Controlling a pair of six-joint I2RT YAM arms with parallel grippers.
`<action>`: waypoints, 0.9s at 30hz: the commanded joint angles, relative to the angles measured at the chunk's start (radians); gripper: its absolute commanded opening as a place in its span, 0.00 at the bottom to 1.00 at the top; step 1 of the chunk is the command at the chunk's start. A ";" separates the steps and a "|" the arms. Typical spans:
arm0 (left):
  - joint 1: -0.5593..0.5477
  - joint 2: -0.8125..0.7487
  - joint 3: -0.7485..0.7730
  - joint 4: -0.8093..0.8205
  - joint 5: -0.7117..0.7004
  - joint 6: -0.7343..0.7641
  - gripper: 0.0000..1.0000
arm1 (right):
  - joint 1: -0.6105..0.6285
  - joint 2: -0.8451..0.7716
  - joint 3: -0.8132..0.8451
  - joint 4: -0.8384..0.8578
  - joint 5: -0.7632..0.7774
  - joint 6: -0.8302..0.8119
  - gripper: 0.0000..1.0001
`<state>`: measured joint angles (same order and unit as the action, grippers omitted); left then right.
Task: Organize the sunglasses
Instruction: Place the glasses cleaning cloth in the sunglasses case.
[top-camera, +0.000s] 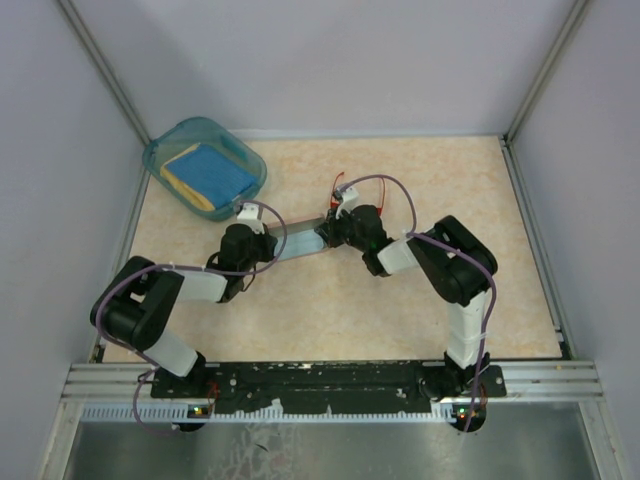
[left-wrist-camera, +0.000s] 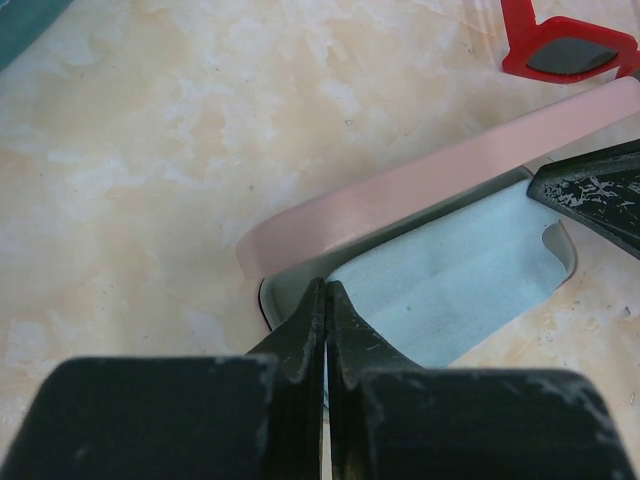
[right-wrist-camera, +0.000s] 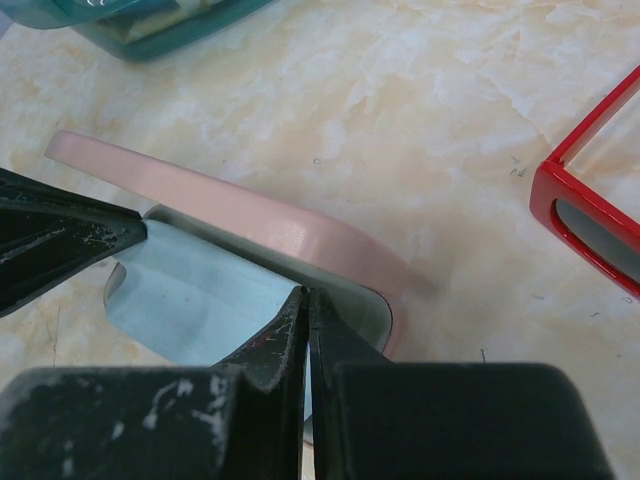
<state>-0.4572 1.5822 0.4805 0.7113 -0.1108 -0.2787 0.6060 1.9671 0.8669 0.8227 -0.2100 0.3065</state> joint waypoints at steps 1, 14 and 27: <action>0.009 0.014 0.030 0.013 -0.002 0.011 0.00 | -0.003 0.009 0.046 0.052 0.023 -0.023 0.00; 0.011 0.024 0.040 0.009 -0.002 0.014 0.00 | -0.008 0.020 0.057 0.052 0.019 -0.017 0.00; 0.010 0.025 0.041 0.004 0.001 0.014 0.00 | -0.011 0.026 0.066 0.040 0.014 -0.014 0.00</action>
<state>-0.4534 1.5970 0.4969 0.7101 -0.1108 -0.2783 0.6052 1.9850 0.8917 0.8200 -0.2043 0.3065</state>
